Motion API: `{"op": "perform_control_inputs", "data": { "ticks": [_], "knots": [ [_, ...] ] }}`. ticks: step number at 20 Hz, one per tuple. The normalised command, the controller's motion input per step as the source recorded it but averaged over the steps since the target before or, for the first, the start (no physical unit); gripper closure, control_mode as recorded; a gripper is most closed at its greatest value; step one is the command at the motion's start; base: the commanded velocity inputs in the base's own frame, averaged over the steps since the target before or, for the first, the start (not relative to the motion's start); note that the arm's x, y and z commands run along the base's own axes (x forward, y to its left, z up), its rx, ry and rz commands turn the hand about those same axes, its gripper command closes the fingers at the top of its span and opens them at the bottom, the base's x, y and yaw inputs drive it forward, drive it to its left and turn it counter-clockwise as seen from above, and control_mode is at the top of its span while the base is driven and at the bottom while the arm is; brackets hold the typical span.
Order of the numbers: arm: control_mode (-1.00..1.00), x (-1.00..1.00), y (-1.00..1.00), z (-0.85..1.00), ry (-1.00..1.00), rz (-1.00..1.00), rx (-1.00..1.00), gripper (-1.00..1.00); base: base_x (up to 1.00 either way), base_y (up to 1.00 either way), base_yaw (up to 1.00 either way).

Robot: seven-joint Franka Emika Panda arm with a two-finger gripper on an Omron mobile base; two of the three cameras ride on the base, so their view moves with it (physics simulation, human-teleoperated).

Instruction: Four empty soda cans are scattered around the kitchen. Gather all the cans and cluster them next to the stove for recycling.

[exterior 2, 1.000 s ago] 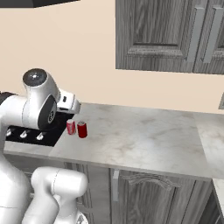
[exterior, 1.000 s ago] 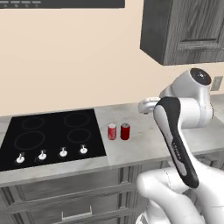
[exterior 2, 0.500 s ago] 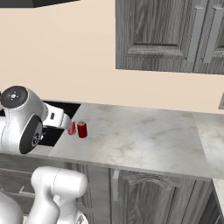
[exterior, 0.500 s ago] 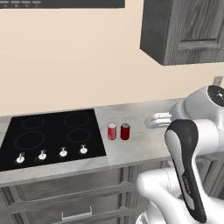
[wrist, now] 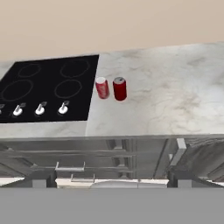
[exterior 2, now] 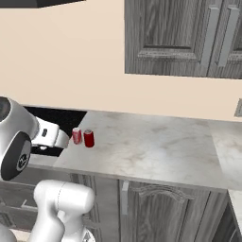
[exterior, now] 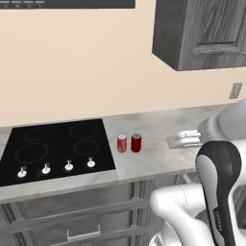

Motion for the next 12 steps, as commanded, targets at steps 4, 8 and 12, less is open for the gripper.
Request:
{"op": "perform_control_inputs", "data": {
  "ticks": [4,8,12],
  "knots": [
    [1.00,0.00,0.00,0.00,0.00,0.00,0.00,-1.00,-0.23,-0.01,-0.28],
    [1.00,0.00,0.00,0.00,0.00,0.00,0.00,-1.00,-0.11,-0.01,-0.40],
    [1.00,0.00,0.00,0.00,0.00,0.00,0.00,-1.00,-0.10,0.00,-0.58]
  ]
}}
